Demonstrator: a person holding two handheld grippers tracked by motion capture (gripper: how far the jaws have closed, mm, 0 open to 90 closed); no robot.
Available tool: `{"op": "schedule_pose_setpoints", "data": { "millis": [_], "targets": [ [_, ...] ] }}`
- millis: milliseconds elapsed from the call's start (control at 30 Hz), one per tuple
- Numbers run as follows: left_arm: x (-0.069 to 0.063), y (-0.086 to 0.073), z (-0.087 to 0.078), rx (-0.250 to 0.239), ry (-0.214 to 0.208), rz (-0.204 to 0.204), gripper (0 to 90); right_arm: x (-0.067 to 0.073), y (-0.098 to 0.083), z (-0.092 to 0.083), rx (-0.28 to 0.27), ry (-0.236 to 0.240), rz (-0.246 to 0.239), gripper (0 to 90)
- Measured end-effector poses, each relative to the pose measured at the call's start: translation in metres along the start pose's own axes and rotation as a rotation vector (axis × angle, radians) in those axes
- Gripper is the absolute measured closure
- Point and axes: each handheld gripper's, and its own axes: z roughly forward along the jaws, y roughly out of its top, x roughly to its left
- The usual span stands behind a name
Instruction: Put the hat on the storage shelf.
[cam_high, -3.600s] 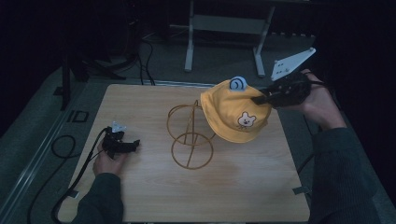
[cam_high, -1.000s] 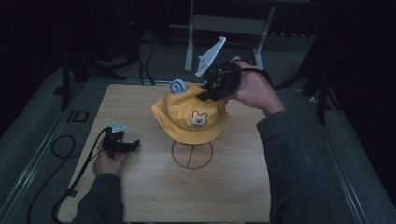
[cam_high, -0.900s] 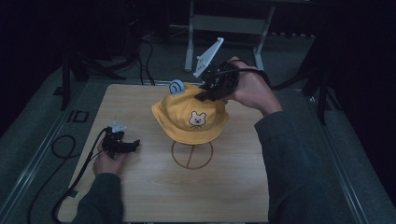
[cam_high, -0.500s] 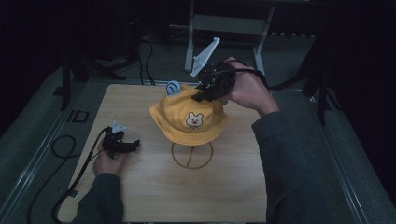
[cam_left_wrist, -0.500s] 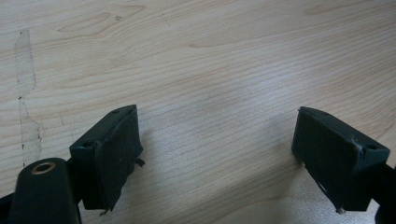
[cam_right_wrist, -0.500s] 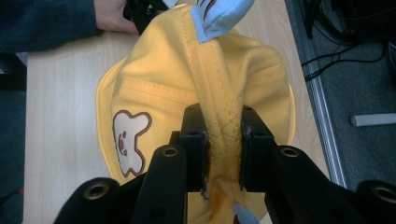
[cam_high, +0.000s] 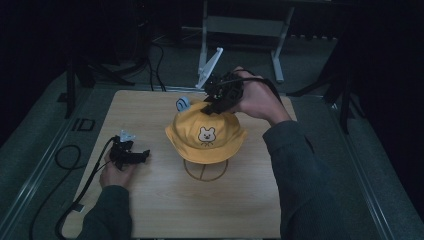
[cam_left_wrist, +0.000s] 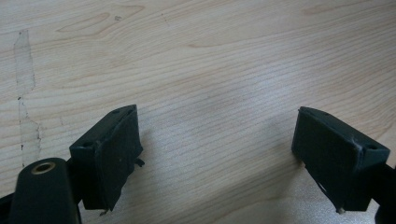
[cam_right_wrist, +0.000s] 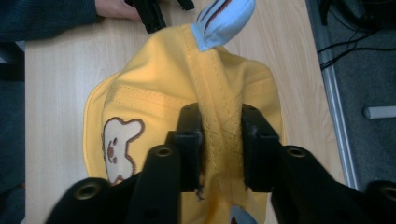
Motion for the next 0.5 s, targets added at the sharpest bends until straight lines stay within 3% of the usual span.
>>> {"op": "schedule_pose_setpoints", "data": {
  "millis": [100, 233, 267, 367, 500],
  "targets": [
    [0.0000, 0.0000, -0.0001, 0.001, 0.000, 0.000, 15.4, 0.0001, -0.0002, 0.0014, 0.005, 0.006, 0.001, 64.2],
    [0.0000, 0.0000, -0.0001, 0.001, 0.000, 0.001, 15.3, 0.0033, -0.0003, 0.0029, 0.011, 0.007, -0.001, 47.1],
    [0.0000, 0.0000, -0.0001, 0.001, 0.000, 0.001, 15.4, 0.0033, -0.0003, 0.0029, 0.011, 0.007, -0.001, 47.1],
    [0.0000, 0.0000, -0.0001, 0.001, 0.000, 0.001, 15.4, 0.0046, -0.0010, 0.0032, 0.018, -0.036, 0.012, 31.8],
    [0.0000, 0.0000, -0.0001, 0.001, 0.000, 0.001, 15.4, 0.0063, -0.0019, 0.0014, 0.030, -0.050, 0.025, 23.5]
  ]
}}
